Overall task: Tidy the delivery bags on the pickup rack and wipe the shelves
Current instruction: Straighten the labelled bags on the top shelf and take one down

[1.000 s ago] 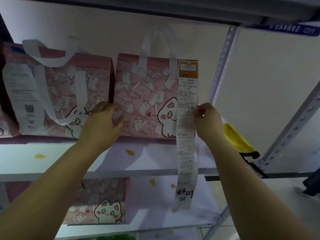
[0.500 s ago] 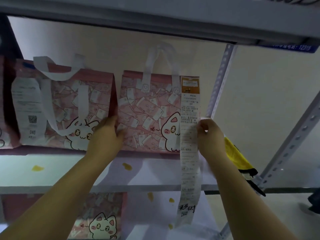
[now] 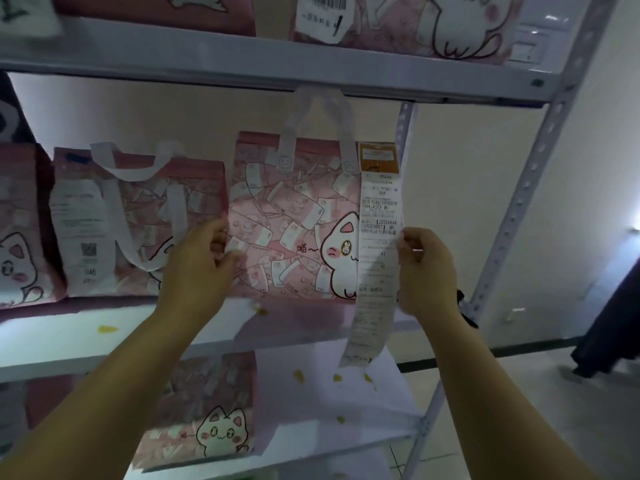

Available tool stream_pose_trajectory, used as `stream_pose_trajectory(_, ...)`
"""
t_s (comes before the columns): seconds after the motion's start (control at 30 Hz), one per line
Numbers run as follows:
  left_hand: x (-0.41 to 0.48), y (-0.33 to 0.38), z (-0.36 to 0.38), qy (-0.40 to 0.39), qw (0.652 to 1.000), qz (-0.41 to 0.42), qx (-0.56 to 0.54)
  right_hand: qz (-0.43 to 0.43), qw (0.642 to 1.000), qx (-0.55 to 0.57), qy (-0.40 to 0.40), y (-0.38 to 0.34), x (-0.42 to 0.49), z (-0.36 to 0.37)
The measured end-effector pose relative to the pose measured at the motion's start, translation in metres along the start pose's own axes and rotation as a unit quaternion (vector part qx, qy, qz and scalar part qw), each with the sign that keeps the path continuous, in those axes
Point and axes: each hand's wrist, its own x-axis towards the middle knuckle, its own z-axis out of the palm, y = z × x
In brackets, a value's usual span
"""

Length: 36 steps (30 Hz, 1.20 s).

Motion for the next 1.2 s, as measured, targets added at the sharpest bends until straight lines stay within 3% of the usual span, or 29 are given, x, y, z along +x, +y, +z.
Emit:
stream_pose_trajectory(0.3,-0.093,0.036,-0.055,-0.054,0.995,0.028,-0.073,0.009,0.997,-0.042,0.057,-0.034,-0.122,-0.075)
stream_pose_trajectory(0.57,-0.149,0.088,-0.037,-0.145,0.98,0.031,-0.135,0.061,0.99,-0.083,0.095,-0.031,-0.197,-0.168)
stream_pose_trajectory(0.8,-0.186,0.168,0.029,-0.23,0.949,0.05,-0.208,0.084,0.975,-0.128,0.163,-0.007,-0.228,-0.273)
stream_pose_trajectory(1.2,-0.262,0.371,0.216,-0.348,0.892,0.101,-0.272,0.129,0.937,-0.223,0.235,0.085,-0.221,-0.52)
